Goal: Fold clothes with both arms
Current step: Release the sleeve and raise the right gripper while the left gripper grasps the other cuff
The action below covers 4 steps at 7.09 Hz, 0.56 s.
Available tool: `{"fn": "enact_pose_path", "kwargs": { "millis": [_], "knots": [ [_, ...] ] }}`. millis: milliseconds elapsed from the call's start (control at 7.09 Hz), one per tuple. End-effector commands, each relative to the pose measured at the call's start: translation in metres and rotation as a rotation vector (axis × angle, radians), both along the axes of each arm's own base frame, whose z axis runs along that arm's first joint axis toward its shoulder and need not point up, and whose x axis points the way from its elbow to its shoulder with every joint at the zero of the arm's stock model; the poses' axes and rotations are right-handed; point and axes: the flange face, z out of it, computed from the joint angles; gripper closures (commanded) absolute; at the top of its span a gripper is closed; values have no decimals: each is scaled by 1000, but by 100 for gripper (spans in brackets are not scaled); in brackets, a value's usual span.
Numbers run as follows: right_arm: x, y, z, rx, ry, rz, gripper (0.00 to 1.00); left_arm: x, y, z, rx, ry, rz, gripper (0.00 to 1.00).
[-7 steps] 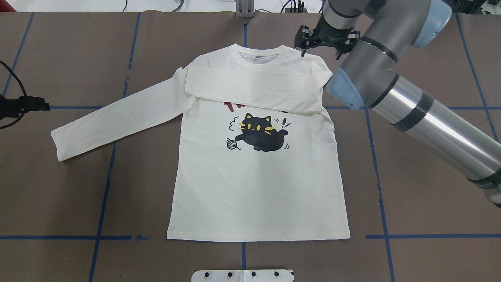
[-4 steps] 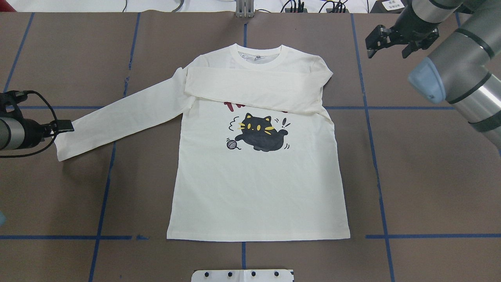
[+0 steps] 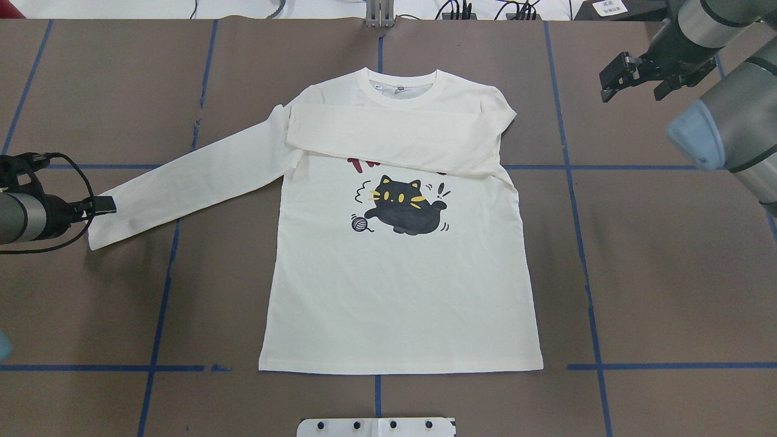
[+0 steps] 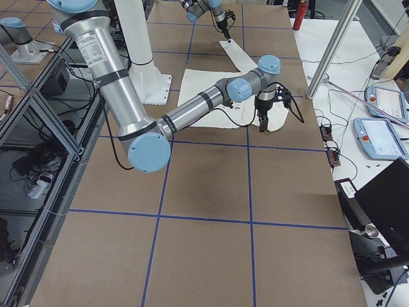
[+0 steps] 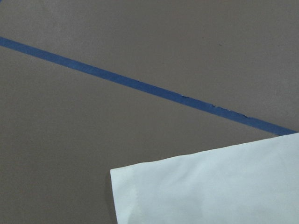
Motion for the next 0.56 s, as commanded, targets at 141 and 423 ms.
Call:
{"fn": "enact_pose_path", "kwargs": {
  "millis": [141, 423],
  "knots": [
    [2, 0, 1, 0, 0, 3, 0, 1, 0, 6, 8, -13, 15, 10],
    [3, 0, 0, 1, 0, 4, 0, 1, 0, 6, 5, -12, 17, 11]
  ]
}}
